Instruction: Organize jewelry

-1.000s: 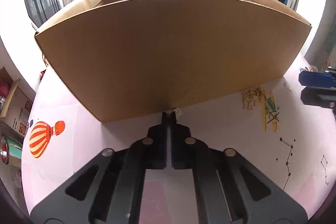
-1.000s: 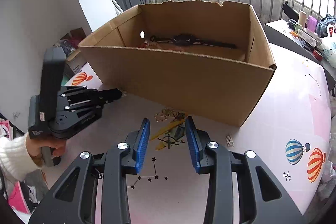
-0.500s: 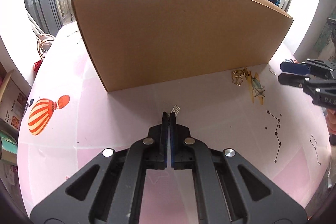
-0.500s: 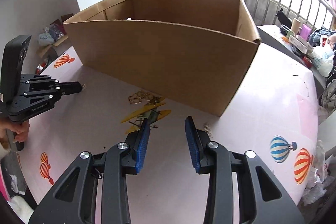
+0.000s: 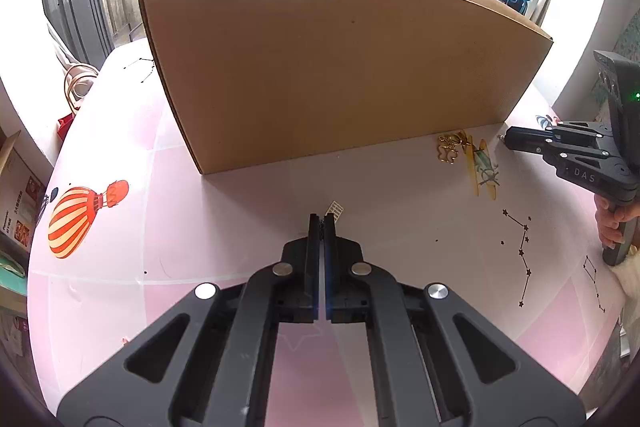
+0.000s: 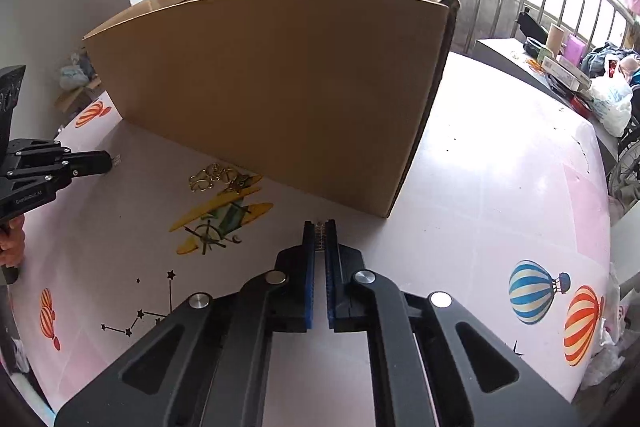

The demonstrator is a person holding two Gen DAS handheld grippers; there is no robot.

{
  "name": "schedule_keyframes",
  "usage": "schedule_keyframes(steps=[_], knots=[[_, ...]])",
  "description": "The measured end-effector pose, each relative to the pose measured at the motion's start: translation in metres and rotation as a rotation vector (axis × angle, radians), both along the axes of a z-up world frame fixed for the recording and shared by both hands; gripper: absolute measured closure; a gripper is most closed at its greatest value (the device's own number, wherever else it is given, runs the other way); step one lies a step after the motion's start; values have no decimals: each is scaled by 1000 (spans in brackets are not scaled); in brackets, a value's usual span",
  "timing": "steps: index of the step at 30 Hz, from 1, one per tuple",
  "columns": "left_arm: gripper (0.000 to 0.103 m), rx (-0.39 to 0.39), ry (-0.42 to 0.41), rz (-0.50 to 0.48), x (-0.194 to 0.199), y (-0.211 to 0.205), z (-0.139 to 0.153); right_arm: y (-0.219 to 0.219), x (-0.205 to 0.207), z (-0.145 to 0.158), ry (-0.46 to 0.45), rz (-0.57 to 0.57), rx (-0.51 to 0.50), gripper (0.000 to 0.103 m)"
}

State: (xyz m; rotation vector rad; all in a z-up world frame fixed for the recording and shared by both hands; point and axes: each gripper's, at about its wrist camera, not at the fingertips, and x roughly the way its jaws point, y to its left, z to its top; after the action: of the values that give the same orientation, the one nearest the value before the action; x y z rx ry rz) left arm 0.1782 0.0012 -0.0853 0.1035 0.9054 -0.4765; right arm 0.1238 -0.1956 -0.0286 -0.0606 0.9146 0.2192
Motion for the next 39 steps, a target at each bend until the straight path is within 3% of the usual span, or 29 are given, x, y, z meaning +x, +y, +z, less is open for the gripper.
schedule_keyframes(steps=[3, 13, 21, 25, 31, 36, 39], knots=[[102, -5, 7, 4, 0, 1, 1, -7, 3, -1, 26, -41, 64, 98], [102, -25, 21, 29, -14, 11, 11, -10, -9, 4, 27, -65, 117, 101], [102, -20, -7, 51, -19, 16, 22, -1, -33, 31, -72, -68, 76, 101], [102, -21, -24, 63, -17, 15, 25, -4, -34, 40, -90, -89, 130, 101], [102, -71, -27, 96, -16, 18, 48, -15, -33, 63, -107, -134, 234, 101], [102, -76, -66, 66, -31, 14, 73, -17, -40, 77, -94, -115, 284, 101], [102, -80, -79, 47, -37, 10, 83, -9, -36, 76, -55, -67, 239, 101]])
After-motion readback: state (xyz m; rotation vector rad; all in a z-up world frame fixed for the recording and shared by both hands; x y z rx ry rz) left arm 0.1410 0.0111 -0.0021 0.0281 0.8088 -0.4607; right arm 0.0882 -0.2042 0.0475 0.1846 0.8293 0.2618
